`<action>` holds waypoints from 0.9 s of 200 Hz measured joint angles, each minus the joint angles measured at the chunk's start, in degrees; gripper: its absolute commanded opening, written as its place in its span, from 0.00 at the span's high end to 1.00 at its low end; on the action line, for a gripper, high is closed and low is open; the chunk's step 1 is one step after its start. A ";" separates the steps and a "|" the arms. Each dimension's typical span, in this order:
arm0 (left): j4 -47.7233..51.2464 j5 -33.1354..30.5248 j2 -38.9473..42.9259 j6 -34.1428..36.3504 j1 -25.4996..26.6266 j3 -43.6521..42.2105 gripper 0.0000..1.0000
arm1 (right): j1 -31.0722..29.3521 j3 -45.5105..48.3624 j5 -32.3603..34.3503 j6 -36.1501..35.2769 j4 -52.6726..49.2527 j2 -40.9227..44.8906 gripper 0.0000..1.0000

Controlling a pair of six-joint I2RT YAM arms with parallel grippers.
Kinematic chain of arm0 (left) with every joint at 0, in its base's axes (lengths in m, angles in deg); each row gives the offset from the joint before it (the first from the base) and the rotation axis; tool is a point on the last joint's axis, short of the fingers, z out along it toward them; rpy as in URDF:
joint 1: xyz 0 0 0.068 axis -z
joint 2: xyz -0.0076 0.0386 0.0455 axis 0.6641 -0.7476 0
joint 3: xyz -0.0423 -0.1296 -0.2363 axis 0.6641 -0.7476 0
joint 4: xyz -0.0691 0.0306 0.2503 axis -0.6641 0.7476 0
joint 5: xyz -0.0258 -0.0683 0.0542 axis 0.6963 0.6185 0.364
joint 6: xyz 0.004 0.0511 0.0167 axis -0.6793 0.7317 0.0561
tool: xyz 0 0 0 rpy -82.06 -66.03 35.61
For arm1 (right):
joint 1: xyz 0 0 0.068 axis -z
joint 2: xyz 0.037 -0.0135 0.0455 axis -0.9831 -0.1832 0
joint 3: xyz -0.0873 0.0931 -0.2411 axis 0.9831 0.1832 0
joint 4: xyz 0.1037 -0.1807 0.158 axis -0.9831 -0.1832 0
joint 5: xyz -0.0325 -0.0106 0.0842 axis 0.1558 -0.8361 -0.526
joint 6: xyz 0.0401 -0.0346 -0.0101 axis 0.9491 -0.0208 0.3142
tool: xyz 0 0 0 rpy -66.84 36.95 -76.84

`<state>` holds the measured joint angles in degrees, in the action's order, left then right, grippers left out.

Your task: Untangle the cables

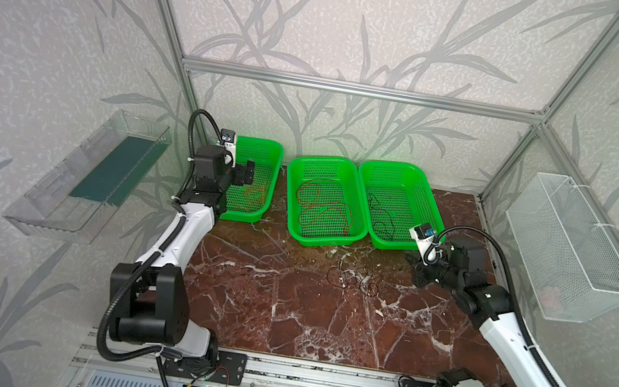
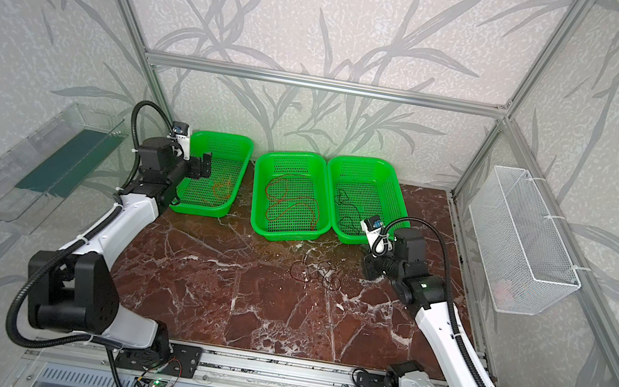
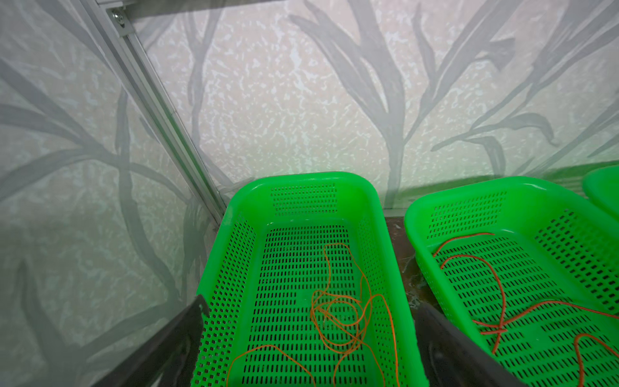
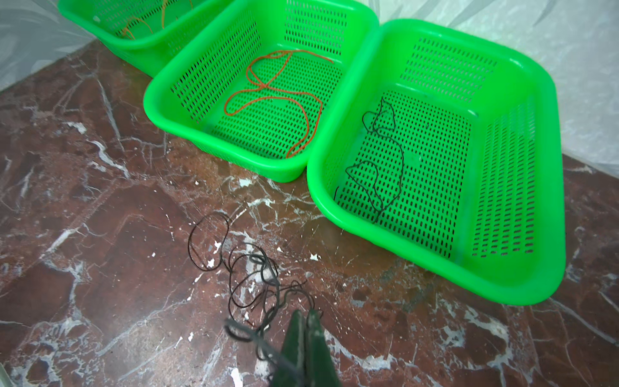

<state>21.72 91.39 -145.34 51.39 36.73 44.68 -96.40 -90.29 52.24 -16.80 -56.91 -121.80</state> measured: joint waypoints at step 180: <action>-12.63 27.02 12.33 0.22 39.71 -19.63 0.16 | -4.17 -6.86 -7.89 3.78 5.95 -0.98 1.00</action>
<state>9.08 118.40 -133.01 51.61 76.44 25.05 -100.57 -97.16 44.35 -13.02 -50.97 -122.78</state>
